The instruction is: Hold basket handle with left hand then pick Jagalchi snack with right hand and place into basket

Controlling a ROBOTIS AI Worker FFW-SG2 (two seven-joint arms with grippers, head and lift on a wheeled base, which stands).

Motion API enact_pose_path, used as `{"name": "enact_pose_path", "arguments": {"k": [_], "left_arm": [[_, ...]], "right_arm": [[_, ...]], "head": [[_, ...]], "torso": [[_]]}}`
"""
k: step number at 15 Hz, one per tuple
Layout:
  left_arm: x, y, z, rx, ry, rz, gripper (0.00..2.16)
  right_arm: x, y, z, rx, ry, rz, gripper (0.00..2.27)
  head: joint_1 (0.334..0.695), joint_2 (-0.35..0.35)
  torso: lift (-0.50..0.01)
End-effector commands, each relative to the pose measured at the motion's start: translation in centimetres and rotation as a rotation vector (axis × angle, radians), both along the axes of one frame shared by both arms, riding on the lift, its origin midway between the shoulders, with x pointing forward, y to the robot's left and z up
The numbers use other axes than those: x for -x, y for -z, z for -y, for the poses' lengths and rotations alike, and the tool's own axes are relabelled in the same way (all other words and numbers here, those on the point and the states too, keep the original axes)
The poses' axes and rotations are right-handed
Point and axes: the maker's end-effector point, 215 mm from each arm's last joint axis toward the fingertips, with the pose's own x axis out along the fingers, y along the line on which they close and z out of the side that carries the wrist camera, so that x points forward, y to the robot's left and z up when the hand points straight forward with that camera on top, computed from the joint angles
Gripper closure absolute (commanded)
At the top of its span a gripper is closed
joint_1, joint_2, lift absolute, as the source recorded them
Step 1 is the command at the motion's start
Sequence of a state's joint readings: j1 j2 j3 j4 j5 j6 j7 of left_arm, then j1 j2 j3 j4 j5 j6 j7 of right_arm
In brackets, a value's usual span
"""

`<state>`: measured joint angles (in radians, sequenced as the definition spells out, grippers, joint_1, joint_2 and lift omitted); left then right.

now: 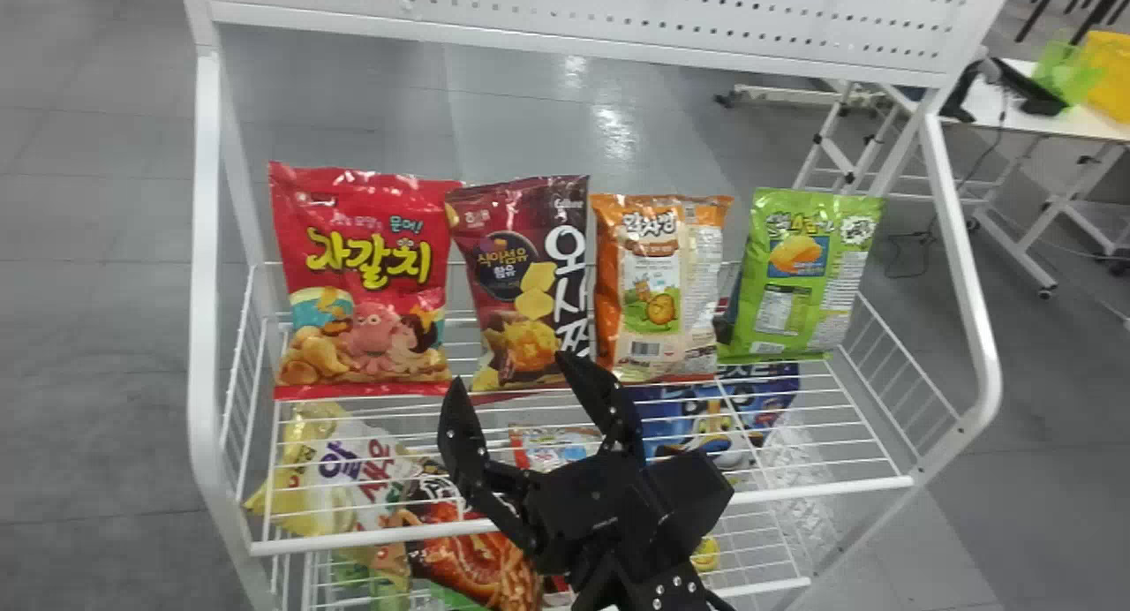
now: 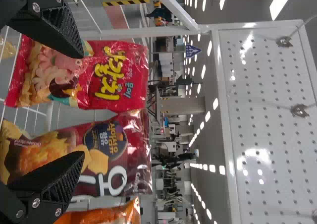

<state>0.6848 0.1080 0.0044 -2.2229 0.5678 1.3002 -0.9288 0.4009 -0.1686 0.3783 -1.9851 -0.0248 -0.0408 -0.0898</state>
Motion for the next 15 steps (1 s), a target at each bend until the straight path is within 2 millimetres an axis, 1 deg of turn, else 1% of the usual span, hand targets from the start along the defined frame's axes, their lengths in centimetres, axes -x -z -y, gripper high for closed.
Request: {"name": "enact_pose_path", "arguments": {"k": [1, 2, 4, 5, 8, 10, 12, 15], "left_arm": [[0.2, 0.0, -0.1, 0.003, 0.001, -0.005, 1.23], [0.3, 0.0, -0.1, 0.002, 0.003, -0.005, 1.23], [0.5, 0.2, -0.2, 0.000, 0.005, -0.008, 1.23], [0.6, 0.2, -0.2, 0.003, 0.006, -0.011, 1.23], [1.0, 0.2, -0.3, 0.003, 0.010, -0.017, 1.23], [1.1, 0.2, -0.2, 0.007, 0.009, -0.019, 1.23], [1.2, 0.2, -0.3, 0.007, 0.008, -0.023, 1.23], [1.3, 0.4, -0.4, 0.016, 0.005, -0.031, 1.23]], "right_arm": [[-0.9, 0.3, -2.1, 0.014, -0.016, 0.000, 0.12], [-1.3, 0.4, -2.8, 0.030, -0.024, 0.006, 0.12], [-2.1, 0.8, -3.6, 0.059, -0.025, 0.012, 0.12], [-2.4, 1.2, -3.9, 0.062, -0.027, 0.003, 0.12], [-3.3, 1.7, -4.7, 0.059, -0.031, -0.003, 0.12], [-3.8, 1.8, -5.7, 0.063, -0.043, -0.003, 0.12], [-4.8, 1.8, -6.5, 0.061, -0.046, -0.003, 0.12], [-6.2, 2.4, -8.5, 0.066, -0.063, -0.007, 0.12]], "head": [[0.695, -0.152], [0.695, -0.130], [0.695, -0.081], [0.695, -0.071], [0.695, -0.049], [0.695, -0.032], [0.695, -0.018], [0.695, 0.013]], "torso": [[-0.010], [-0.010], [-0.010], [-0.010], [-0.010], [-0.010], [-0.010], [-0.010]]}}
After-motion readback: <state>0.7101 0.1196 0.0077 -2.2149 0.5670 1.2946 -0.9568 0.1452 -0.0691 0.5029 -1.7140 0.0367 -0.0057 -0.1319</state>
